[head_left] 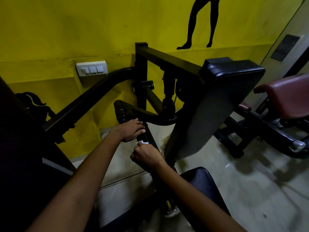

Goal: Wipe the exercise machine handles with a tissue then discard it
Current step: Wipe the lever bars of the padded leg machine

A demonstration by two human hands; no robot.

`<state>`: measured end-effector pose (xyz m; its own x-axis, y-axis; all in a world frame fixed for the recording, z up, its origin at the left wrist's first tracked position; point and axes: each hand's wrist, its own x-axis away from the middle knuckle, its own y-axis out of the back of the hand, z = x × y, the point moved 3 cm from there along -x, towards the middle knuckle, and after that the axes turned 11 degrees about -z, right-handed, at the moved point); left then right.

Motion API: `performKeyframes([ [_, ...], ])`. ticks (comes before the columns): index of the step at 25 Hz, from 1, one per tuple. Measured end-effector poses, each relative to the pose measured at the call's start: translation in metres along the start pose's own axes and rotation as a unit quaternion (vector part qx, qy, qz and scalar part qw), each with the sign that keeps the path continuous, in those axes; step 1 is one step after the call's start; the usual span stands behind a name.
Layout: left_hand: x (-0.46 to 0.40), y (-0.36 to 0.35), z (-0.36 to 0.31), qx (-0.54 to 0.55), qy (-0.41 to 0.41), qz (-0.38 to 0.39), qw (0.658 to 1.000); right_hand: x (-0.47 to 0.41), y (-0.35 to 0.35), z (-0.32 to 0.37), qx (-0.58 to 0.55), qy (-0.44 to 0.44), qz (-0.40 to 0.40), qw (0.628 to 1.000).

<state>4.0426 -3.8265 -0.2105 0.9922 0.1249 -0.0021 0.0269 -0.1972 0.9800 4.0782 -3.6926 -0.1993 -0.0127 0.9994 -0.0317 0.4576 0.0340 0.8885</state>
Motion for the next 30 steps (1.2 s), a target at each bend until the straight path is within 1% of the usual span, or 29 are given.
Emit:
performKeyframes([
  [3, 0.016, 0.000, -0.016, -0.005, 0.006, 0.003, 1.000, 0.024, 0.009, 0.013, 0.026, 0.043, 0.026, 0.998],
  [6, 0.033, 0.001, -0.036, 0.002, 0.017, -0.009, 1.000, 0.045, 0.011, 0.022, 0.053, 0.035, 0.059, 0.996],
  [8, 0.043, 0.002, -0.048, 0.001, 0.020, -0.016, 1.000, 0.054, 0.014, 0.028, 0.058, 0.028, 0.059, 0.996],
  [11, 0.057, 0.004, -0.068, 0.001, 0.024, -0.019, 1.000, 0.070, 0.029, 0.036, 0.077, 0.029, 0.029, 0.996],
  [15, 0.074, 0.004, -0.091, 0.004, 0.029, -0.029, 0.999, 0.091, 0.049, 0.043, 0.055, 0.025, -0.010, 0.998],
  [18, 0.084, -0.001, -0.100, 0.019, 0.048, -0.038, 0.998, 0.105, 0.058, 0.045, 0.003, -0.014, 0.003, 1.000],
  [20, 0.088, -0.003, -0.103, 0.027, 0.054, -0.044, 0.997, 0.111, 0.061, 0.048, -0.036, -0.021, 0.010, 0.999],
  [22, 0.091, -0.005, -0.102, 0.038, 0.053, -0.045, 0.997, 0.112, 0.061, 0.048, -0.072, -0.040, 0.004, 0.997],
  [25, 0.094, -0.009, -0.096, 0.048, 0.054, -0.043, 0.996, 0.113, 0.062, 0.050, -0.094, -0.057, 0.019, 0.994],
  [26, 0.095, -0.010, -0.094, 0.047, 0.053, -0.044, 0.997, 0.114, 0.063, 0.053, -0.096, -0.047, 0.032, 0.994],
  [28, 0.097, -0.008, -0.097, 0.040, 0.042, -0.048, 0.997, 0.118, 0.062, 0.056, -0.053, -0.024, 0.070, 0.996],
  [29, 0.098, -0.006, -0.100, 0.038, 0.037, -0.054, 0.997, 0.121, 0.063, 0.056, -0.041, -0.022, 0.077, 0.996],
  [30, 0.099, -0.004, -0.103, 0.041, 0.036, -0.059, 0.997, 0.122, 0.065, 0.057, -0.026, -0.013, 0.058, 0.998],
])
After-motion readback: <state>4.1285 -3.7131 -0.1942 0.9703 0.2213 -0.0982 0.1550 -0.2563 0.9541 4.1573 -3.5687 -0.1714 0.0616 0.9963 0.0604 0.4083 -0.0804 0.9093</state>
